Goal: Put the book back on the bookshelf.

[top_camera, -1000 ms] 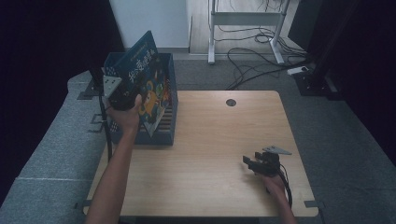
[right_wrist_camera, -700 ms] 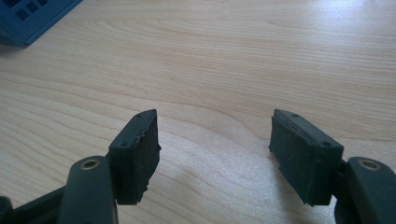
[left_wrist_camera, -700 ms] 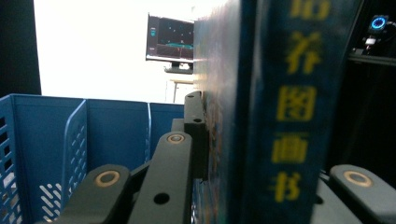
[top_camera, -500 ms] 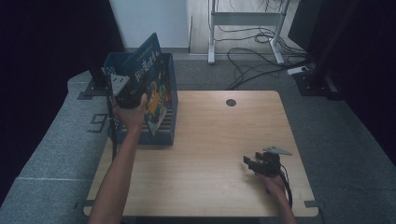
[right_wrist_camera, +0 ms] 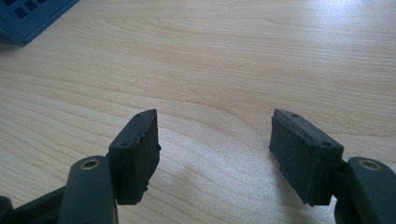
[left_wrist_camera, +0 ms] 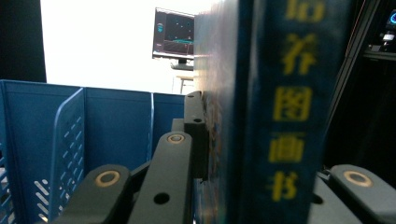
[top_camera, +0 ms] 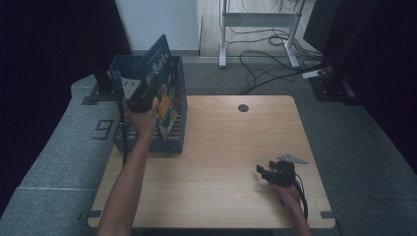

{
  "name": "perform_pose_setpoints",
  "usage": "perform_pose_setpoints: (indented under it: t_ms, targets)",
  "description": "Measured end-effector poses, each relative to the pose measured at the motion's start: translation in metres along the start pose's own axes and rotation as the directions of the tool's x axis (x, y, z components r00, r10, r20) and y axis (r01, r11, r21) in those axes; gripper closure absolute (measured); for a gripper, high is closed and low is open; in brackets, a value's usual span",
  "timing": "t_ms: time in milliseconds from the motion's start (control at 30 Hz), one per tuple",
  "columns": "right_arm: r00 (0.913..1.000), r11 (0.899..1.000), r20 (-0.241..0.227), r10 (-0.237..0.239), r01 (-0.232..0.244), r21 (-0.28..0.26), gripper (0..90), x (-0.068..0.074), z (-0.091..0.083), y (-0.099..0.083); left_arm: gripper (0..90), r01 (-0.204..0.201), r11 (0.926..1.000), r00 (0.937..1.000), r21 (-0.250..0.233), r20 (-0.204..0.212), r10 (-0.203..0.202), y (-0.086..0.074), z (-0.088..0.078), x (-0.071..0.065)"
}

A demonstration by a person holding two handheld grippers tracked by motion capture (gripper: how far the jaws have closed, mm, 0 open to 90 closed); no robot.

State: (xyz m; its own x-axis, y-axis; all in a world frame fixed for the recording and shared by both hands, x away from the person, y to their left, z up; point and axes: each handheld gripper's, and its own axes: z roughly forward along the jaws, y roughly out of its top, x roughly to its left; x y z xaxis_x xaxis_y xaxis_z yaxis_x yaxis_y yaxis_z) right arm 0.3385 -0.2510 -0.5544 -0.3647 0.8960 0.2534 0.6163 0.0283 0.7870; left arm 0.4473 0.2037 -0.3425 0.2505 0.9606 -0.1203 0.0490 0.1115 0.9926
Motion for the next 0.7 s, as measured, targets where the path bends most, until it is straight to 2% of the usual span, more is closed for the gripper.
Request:
perform_pose_setpoints:
  t_ms: [233,533,700]
  targets:
    - [1.0,1.0,0.002,0.0,0.0,0.0,32.3,0.0,-0.001,0.0,81.9,-0.009,0.9999,0.9999,-0.007,-0.012,0.009,-0.013,0.002,-0.004]
    - [1.0,1.0,0.004,-0.002,0.002,0.0,32.3,0.001,-0.001,-0.001,82.0,-0.015,0.9983,0.9997,-0.056,-0.021,0.013,-0.006,0.001,-0.007]
    - [1.0,1.0,0.003,-0.002,0.002,0.0,32.3,0.001,-0.001,-0.001,82.0,-0.012,0.9981,0.9994,-0.06,-0.032,0.01,-0.009,0.005,-0.008]
